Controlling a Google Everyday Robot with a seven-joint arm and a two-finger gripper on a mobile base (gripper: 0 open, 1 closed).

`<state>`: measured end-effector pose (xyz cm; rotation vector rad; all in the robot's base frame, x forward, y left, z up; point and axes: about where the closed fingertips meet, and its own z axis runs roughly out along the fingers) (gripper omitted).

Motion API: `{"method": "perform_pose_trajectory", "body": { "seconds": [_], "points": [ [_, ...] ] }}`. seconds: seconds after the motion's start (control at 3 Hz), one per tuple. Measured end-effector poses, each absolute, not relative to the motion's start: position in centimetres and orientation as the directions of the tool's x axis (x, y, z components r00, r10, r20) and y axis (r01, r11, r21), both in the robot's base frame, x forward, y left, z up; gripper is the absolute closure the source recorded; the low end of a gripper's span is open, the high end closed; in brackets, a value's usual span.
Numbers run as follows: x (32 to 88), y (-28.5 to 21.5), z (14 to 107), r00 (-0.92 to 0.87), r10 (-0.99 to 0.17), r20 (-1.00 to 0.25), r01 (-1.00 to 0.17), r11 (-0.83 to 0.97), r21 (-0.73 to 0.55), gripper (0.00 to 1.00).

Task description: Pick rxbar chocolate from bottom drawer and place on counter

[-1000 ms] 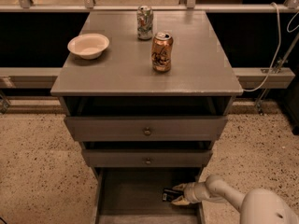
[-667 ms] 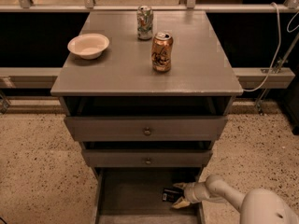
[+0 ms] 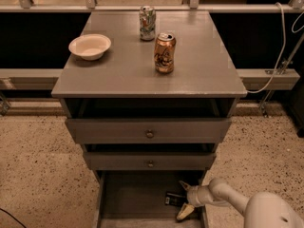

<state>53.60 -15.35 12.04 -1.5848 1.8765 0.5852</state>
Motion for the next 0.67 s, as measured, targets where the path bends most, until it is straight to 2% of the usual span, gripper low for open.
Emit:
{"method": "perform_pose_trajectory", "body": {
  "seconds": [0.33, 0.67],
  "points": [
    [53.6, -15.35, 12.05, -0.1, -0.713, -0.694, -0.981, 0.187, -0.05, 0.03],
    [53.6, -15.35, 12.06, -0.1, -0.713, -0.694, -0.981, 0.187, -0.05, 0.1]
  ]
}}
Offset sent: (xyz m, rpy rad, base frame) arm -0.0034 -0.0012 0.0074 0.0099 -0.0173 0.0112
